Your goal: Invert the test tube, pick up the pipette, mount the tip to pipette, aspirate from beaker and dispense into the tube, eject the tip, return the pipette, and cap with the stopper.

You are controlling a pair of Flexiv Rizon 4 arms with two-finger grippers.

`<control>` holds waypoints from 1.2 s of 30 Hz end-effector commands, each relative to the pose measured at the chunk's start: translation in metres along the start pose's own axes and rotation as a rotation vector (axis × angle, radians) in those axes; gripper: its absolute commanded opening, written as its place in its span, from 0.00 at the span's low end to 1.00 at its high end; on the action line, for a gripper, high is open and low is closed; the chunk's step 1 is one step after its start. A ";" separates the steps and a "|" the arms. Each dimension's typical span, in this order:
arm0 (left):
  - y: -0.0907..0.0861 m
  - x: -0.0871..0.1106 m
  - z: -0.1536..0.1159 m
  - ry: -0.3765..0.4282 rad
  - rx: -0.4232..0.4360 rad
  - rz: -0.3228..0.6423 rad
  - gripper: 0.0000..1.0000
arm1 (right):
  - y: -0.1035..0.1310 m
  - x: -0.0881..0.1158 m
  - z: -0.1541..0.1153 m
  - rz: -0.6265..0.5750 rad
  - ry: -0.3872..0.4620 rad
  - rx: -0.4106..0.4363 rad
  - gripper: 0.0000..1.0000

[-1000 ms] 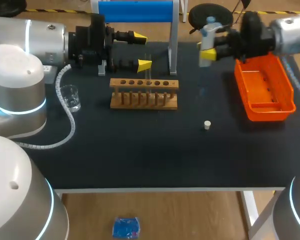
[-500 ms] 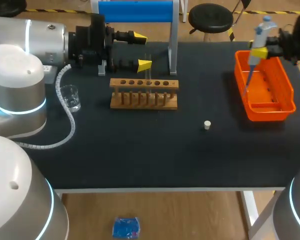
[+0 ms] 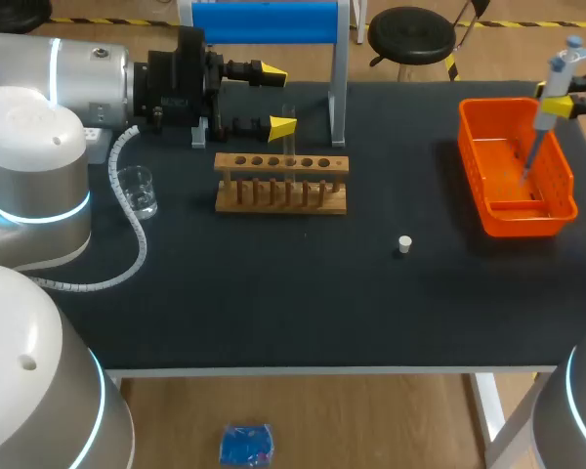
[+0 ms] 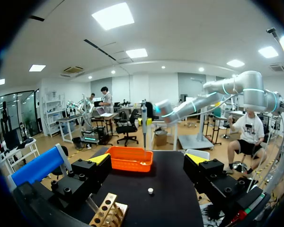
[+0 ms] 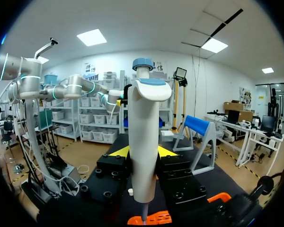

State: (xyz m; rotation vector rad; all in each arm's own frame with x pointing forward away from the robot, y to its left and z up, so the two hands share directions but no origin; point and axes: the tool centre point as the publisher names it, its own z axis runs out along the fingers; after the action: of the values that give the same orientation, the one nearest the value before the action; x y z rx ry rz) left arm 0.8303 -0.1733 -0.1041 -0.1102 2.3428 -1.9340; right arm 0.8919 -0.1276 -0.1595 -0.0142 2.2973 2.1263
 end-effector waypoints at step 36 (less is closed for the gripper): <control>0.001 -0.001 0.000 0.001 0.002 0.001 1.00 | -0.022 -0.020 -0.018 -0.023 0.066 -0.034 0.00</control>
State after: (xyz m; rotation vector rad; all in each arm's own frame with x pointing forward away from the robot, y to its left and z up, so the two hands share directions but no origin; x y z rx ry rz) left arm 0.8303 -0.1732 -0.1041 -0.1101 2.3430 -1.9341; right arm 0.9110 -0.1458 -0.1798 -0.1062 2.2808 2.1846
